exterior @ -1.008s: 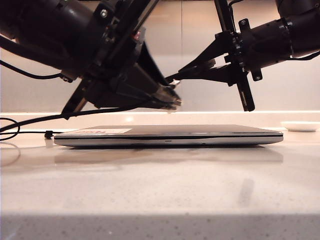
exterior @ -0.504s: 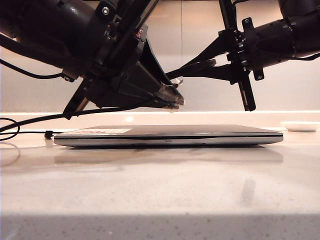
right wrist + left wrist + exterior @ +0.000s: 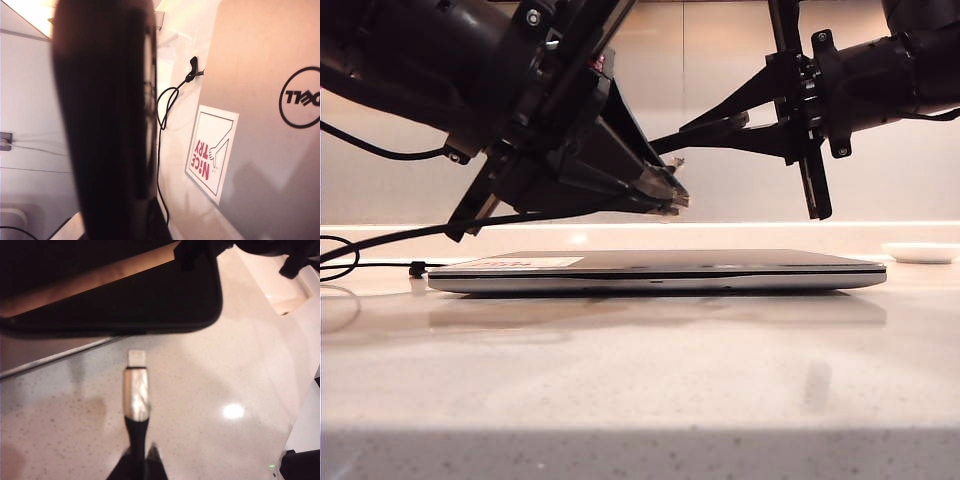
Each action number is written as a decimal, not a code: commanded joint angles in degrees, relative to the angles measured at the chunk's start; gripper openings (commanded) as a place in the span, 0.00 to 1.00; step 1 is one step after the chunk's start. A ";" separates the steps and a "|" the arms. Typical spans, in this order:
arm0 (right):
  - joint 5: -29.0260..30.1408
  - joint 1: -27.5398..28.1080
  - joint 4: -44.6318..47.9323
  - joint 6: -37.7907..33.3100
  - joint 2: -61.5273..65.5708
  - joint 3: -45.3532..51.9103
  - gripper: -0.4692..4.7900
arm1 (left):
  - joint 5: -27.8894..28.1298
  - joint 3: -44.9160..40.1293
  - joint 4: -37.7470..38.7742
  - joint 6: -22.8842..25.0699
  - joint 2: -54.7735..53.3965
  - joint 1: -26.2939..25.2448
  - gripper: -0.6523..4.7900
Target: Pick up the charging cable and the phone, plug the charging cable into the charging port on the phone, and finally place them back on the table.
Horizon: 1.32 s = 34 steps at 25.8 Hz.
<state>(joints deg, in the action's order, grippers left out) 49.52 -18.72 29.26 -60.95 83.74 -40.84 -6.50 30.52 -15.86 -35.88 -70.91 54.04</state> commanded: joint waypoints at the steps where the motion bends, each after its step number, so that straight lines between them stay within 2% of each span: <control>1: 0.37 0.07 2.54 1.49 -0.37 -0.39 0.08 | -0.17 0.07 -1.09 -0.20 0.11 0.02 0.11; 13: 0.83 0.44 0.24 4.22 -0.37 -0.39 0.08 | -0.20 0.07 -1.07 -0.17 0.11 0.02 0.11; 27: 3.80 0.42 -1.22 4.22 -0.37 -0.37 0.08 | -0.17 0.07 -1.55 -0.15 0.11 -0.02 0.11; 34: 2.95 0.39 -1.22 4.22 -0.37 -0.39 0.08 | -0.17 0.07 -3.50 -0.17 0.11 -0.07 0.11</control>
<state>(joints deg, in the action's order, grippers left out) 51.44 -18.13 26.22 -56.99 83.74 -40.86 -6.87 30.48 -16.97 -35.90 -70.91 54.02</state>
